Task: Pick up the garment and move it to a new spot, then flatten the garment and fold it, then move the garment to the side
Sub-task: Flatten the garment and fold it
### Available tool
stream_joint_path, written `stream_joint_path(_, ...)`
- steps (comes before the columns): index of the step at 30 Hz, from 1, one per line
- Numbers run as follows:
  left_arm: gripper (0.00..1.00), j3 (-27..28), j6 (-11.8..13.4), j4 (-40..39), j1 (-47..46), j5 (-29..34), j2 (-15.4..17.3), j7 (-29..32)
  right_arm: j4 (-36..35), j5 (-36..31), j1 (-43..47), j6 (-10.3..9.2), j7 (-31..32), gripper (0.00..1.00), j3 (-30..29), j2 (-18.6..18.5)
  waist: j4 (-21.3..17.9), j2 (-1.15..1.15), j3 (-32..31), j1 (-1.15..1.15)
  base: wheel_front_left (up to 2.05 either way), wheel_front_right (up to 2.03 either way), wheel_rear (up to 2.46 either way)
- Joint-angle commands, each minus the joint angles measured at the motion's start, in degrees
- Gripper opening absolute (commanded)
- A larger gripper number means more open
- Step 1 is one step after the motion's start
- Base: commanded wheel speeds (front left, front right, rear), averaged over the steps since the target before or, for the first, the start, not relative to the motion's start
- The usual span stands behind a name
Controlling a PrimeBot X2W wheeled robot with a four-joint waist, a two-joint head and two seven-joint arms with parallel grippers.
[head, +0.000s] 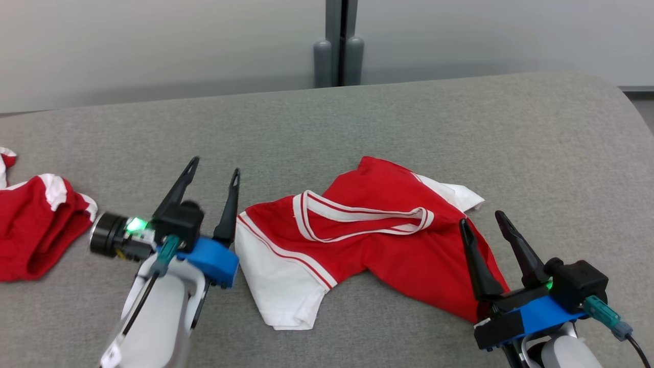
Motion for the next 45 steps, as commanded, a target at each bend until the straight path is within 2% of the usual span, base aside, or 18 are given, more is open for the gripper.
stream_joint_path(1,1.00,-1.5,-0.5,1.8,-2.5,0.4,0.4,0.4,0.0,0.2,-0.9,0.02,-0.2,1.00,0.2,-0.4,-0.6,-0.01,0.1,-0.01,0.00,0.00,0.00)
stream_joint_path(3,1.00,-2.6,-0.6,3.9,-3.8,0.0,0.6,1.7,0.1,0.3,-1.0,0.02,-0.2,1.00,0.4,-0.4,-1.0,-0.01,0.3,-0.01,0.00,0.00,0.00)
stream_joint_path(6,1.00,-9.5,-0.9,9.7,-8.4,-2.1,1.1,5.6,0.4,0.7,-1.0,0.02,-0.2,1.00,0.3,-0.4,-2.5,-0.01,0.8,-0.01,0.00,0.00,0.00)
stream_joint_path(7,1.00,-9.5,-0.9,9.7,-8.4,-2.1,1.1,5.6,0.4,0.7,-1.0,0.02,-0.2,1.00,0.3,-0.4,-2.5,-0.01,0.8,-0.01,0.00,0.00,0.00)
stream_joint_path(11,1.00,-17.8,-0.8,13.5,-11.4,-7.5,3.0,10.2,0.6,1.1,-0.3,0.02,-0.2,1.00,-0.1,-0.6,-3.5,-0.01,1.3,-0.01,0.00,0.00,0.00)
stream_joint_path(17,1.00,-27.3,-0.8,16.2,-13.5,-16.6,5.7,20.0,0.7,1.1,-0.1,0.02,-0.2,1.00,-0.3,-0.8,-4.3,-0.01,1.8,-0.01,0.00,0.00,0.00)
stream_joint_path(27,1.00,-36.3,-0.9,18.1,-13.3,-29.4,7.4,34.6,0.4,1.0,-1.3,0.02,-0.2,1.00,0.0,-1.3,-4.9,-0.01,2.3,-0.01,0.00,0.00,0.00)
stream_joint_path(28,0.76,-36.7,-0.9,17.8,-13.4,-30.0,7.6,34.8,0.4,1.0,-1.2,0.02,-0.2,1.00,-0.2,-1.4,-4.8,-0.01,2.3,-0.01,0.00,0.00,0.00)
stream_joint_path(29,0.44,-37.1,-0.9,17.6,-13.4,-30.4,7.9,34.8,0.4,1.0,-1.0,0.02,-0.2,1.00,-0.3,-1.4,-4.7,-0.01,2.3,-0.01,0.00,0.00,0.00)
stream_joint_path(30,0.44,-37.6,-0.9,17.3,-13.4,-30.8,8.2,34.9,0.4,0.9,-0.8,0.02,-0.2,1.00,-0.5,-1.4,-4.5,-0.01,2.2,-0.01,0.00,0.00,0.00)
stream_joint_path(31,0.00,-37.7,-0.9,16.9,-13.5,-31.4,8.5,34.6,0.5,0.8,-0.6,0.02,-0.2,1.00,-0.6,-1.4,-4.3,-0.01,2.1,-0.01,0.00,0.00,0.00)
stream_joint_path(37,0.00,-36.6,-0.2,14.6,-14.8,-32.3,9.8,29.8,0.4,0.4,0.0,0.02,-0.2,1.00,-0.9,-0.9,-2.8,-0.01,1.1,-0.01,0.00,0.00,0.00)
stream_joint_path(40,0.00,-34.7,1.8,14.0,-15.3,-32.9,10.4,25.9,0.2,0.3,0.0,0.02,-0.2,1.00,-1.2,-1.0,-1.7,-0.01,0.8,-0.01,0.00,0.00,0.00)
stream_joint_path(45,0.00,-30.3,7.5,13.3,-15.6,-33.0,12.6,16.8,-0.2,0.1,0.5,0.02,-0.2,1.00,-1.7,-1.1,0.3,-0.01,0.4,-0.01,0.00,0.00,0.00)
